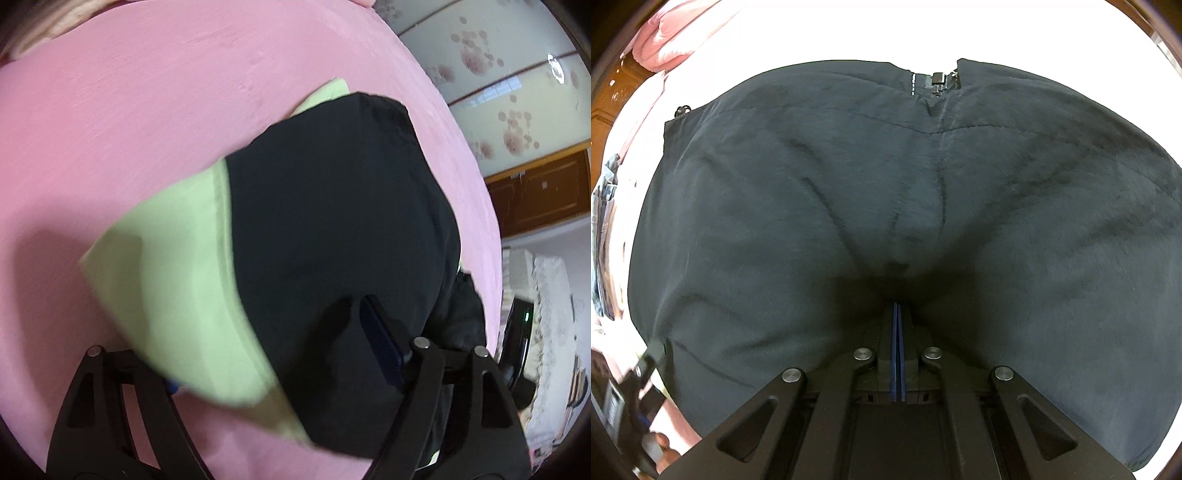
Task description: Fold large clothes
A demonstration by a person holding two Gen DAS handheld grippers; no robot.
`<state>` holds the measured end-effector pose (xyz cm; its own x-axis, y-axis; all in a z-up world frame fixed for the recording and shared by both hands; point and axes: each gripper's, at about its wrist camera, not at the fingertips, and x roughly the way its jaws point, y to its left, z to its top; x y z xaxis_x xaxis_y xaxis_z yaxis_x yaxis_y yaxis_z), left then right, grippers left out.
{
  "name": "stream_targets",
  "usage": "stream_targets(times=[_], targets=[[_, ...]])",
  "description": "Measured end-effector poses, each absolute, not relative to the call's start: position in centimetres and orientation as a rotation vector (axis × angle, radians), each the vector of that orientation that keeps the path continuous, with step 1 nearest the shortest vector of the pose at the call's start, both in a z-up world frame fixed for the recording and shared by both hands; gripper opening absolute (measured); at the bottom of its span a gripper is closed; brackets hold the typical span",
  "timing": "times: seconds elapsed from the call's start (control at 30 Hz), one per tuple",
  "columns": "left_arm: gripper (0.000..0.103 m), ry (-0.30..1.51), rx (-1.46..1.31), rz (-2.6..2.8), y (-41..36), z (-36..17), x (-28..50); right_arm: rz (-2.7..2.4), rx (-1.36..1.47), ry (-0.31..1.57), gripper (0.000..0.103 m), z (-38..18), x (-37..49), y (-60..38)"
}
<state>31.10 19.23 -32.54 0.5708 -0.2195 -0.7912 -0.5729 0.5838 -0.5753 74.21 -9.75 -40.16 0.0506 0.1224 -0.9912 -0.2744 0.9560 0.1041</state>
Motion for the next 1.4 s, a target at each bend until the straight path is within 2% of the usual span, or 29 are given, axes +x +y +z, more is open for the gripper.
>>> stream_targets(times=[0.1,0.23,0.47,0.53,0.57,0.67,0.73,0.8,0.9,1.13,1.4], targets=[[0.085,0.95,-1.011,0.259,19.9,-32.9,32.3,0.314,-0.1,1.497,0.0,-40.2,72.8,-11.6],[0.085,0.936,-1.029,0.287,19.9,-33.2,32.9,0.343,-0.02,1.515,0.0,-40.6,72.5,-14.4],[0.085,0.986,-0.902,0.305,18.5,-32.9,33.9,0.413,0.06,1.526,0.0,-41.1,73.3,-16.0],[0.081,0.992,-0.882,0.322,18.2,-32.9,34.0,0.412,0.066,1.522,0.0,-41.1,73.6,-17.0],[0.074,1.007,-0.858,0.356,18.0,-32.7,34.0,0.41,0.064,1.519,0.0,-41.0,73.6,-17.1],[0.065,1.054,-0.727,0.406,16.5,-31.8,34.6,0.398,0.041,1.504,0.0,-41.3,72.7,-16.6],[0.052,1.061,-0.631,0.442,15.1,-30.8,34.8,0.392,0.03,1.498,0.0,-41.1,72.1,-16.7],[0.026,1.056,-0.543,0.484,13.6,-29.9,34.7,0.388,0.011,1.49,0.0,-40.4,71.7,-16.9],[0.008,0.989,-0.429,0.536,11.9,-28.2,34.0,0.38,-0.01,1.478,0.0,-40.1,71.2,-17.0],[0.004,0.802,-0.397,0.445,10.9,-24.1,31.9,0.371,-0.006,1.449,0.0,-40.0,70.2,-17.3],[0.003,0.603,-0.064,0.234,2.7,-18.4,30.0,0.406,0.016,1.411,0.0,-39.9,69.1,-18.1]])
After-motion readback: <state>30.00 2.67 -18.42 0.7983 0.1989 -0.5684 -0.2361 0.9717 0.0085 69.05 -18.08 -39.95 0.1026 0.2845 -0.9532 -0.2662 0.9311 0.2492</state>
